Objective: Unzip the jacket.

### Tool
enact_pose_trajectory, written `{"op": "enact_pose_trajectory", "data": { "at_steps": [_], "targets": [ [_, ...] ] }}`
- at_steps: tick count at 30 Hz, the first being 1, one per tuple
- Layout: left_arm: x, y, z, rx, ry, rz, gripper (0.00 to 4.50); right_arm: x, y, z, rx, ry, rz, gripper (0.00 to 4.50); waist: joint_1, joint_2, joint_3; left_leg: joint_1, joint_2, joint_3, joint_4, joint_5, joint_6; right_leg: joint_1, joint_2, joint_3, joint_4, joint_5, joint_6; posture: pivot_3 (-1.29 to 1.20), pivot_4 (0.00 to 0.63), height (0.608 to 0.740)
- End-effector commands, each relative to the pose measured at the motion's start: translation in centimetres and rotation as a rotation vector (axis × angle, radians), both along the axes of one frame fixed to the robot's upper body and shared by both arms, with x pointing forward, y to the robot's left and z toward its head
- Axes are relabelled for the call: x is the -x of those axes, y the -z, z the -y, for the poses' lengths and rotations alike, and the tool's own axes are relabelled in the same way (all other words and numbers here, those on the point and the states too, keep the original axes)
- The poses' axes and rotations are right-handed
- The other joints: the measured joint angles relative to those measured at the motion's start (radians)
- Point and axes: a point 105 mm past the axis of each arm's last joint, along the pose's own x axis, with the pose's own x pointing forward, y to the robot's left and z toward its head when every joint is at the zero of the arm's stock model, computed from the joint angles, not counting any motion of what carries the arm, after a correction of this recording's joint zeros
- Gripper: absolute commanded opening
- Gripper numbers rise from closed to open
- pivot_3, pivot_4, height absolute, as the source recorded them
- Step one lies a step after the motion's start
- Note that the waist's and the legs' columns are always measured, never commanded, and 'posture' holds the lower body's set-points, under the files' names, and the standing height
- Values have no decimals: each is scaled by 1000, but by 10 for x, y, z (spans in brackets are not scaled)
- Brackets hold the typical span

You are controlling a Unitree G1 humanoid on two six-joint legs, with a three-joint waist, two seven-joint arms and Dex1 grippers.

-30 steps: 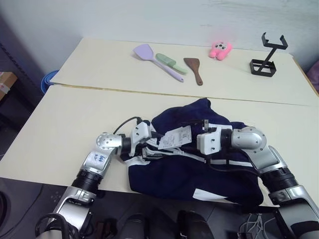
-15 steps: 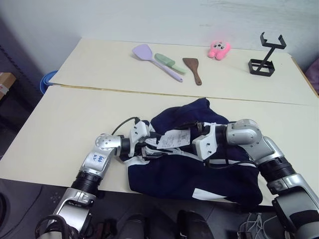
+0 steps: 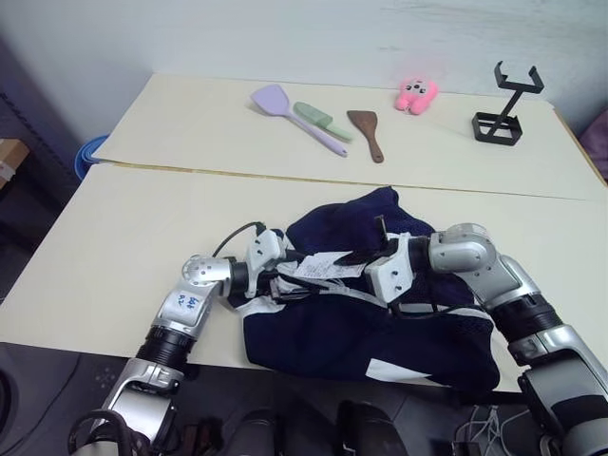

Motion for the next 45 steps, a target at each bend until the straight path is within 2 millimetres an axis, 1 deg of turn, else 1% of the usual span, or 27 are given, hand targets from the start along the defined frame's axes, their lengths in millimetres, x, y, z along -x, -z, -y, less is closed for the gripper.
{"op": "enact_pose_trajectory", "data": {
  "at_steps": [1, 5, 8, 10, 12, 16, 18, 21, 24, 26, 28, 31, 32, 34, 35, 37, 40, 43, 45],
  "targets": [
    [-6, -1, -6, 7, -62, 13, 4500, -1, -24, 21, -71, 85, 77, 32, 1, 0, 0, 0, 0, 0, 0, 0, 0, 0, 0, 0, 0, 0, 0, 0, 150, 740],
    [-3, 5, -7, -3, -62, 5, 4500, 1, -36, 46, -140, 211, 126, 32, -1, 0, 0, 0, 0, -1, 0, 0, 0, 1, 0, 0, -1, 0, 0, 0, 150, 740],
    [6, 17, -5, -41, -20, -12, 4500, 10, -43, 71, -178, 314, 167, 32, 0, 0, 0, 0, 0, -1, 0, 0, 0, 1, 0, 1, -1, 0, 0, 0, 150, 740],
    [10, 21, -3, -58, -2, -20, 4500, 16, -46, 84, -187, 369, 188, 32, 0, 0, 0, 1, 0, -1, -1, 0, 0, 2, 0, 1, -2, 0, 0, 0, 150, 740],
    [15, 31, -3, -98, 19, -28, 4500, 25, -45, 113, -177, 484, 205, 32, 1, 1, -1, 1, 0, -1, -1, 0, 0, 2, 0, 1, -3, 0, 0, 0, 150, 740],
    [22, 40, 0, -113, 42, -49, 4500, 44, -44, 174, -143, 722, 229, 32, 17, 3, -2, 3, 0, -1, -2, 0, 0, 5, 0, 2, -5, 0, 0, 0, 150, 740],
    [25, 44, 0, -129, 56, -49, 4500, 54, -46, 200, -128, 824, 250, 32, 19, 3, -2, 3, 0, -1, -2, 0, 0, 5, 0, 2, -6, 0, 0, 0, 150, 740],
    [27, 50, -1, -148, 62, -49, 4500, 68, -46, 234, -114, 956, 267, 32, 18, 6, -4, 5, 0, 0, -2, 0, 0, 6, 0, 3, -6, 0, 0, 0, 150, 740],
    [27, 50, -1, -146, 56, -52, 4500, 78, -48, 259, -107, 1057, 285, 32, 18, 6, -4, 6, 0, 0, -3, -1, 0, 7, 0, 4, -7, 0, 0, 0, 150, 740],
    [27, 51, -1, -147, 53, -54, 4500, 82, -49, 271, -107, 1109, 294, 32, 18, 7, -4, 6, 0, 0, -3, -1, 0, 7, 0, 5, -7, 0, 0, 0, 150, 740],
    [28, 54, -1, -149, 54, -59, 4500, 84, -57, 289, -100, 1169, 334, 32, 17, 8, -5, 6, 0, 1, -3, -1, 0, 7, 0, 5, -7, 0, 0, 0, 150, 740],
    [31, 57, -3, -174, 72, -58, 4500, 85, -75, 318, -76, 1265, 407, 32, 16, 11, -7, 7, 0, 1, -3, -1, 0, 7, -1, 6, -7, 0, 0, 0, 150, 740],
    [31, 59, -4, -183, 72, -58, 4500, 85, -80, 331, -67, 1308, 421, 32, 16, 11, -7, 7, 0, 1, -4, -1, 0, 7, -1, 6, -7, 0, 0, 0, 150, 740],
    [32, 61, -5, -194, 73, -61, 4500, 86, -77, 356, -46, 1403, 391, 32, 16, 11, -7, 10, 0, 4, -6, -1, 1, 8, -1, 6, -8, 0, 0, 0, 150, 740],
    [32, 63, -6, -204, 76, -60, 4500, 85, -77, 363, -45, 1425, 392, 32, 15, 11, -7, 12, 0, 4, -6, -1, 1, 9, -1, 6, -10, 0, -1, 0, 150, 740],
    [33, 65, -7, -219, 81, -59, 4500, 83, -77, 374, -43, 1457, 391, 32, 15, 11, -7, 16, 0, 4, -8, -1, 0, 13, -2, 7, -13, -1, -1, 0, 150, 740],
    [32, 66, -9, -229, 80, -60, 4500, 80, -76, 382, -52, 1488, 389, 32, 11, 13, -8, 19, 1, 2, -9, -2, -1, 17, -2, 7, -16, -1, -2, 0, 150, 740],
    [31, 63, -9, -209, 73, -51, 4500, 70, -61, 371, -91, 1435, 300, 32, 7, 18, -11, 19, 1, 1, -10, -2, -1, 20, -4, 6, -19, -1, -2, 0, 150, 740],
    [30, 52, -7, -149, 71, -36, 4500, 67, -45, 350, -276, 1363, 139, 32, 6, 20, -12, 19, 1, 0, -10, -2, -1, 20, -3, 6, -19, -1, -1, 0, 150, 740]
  ]
}}
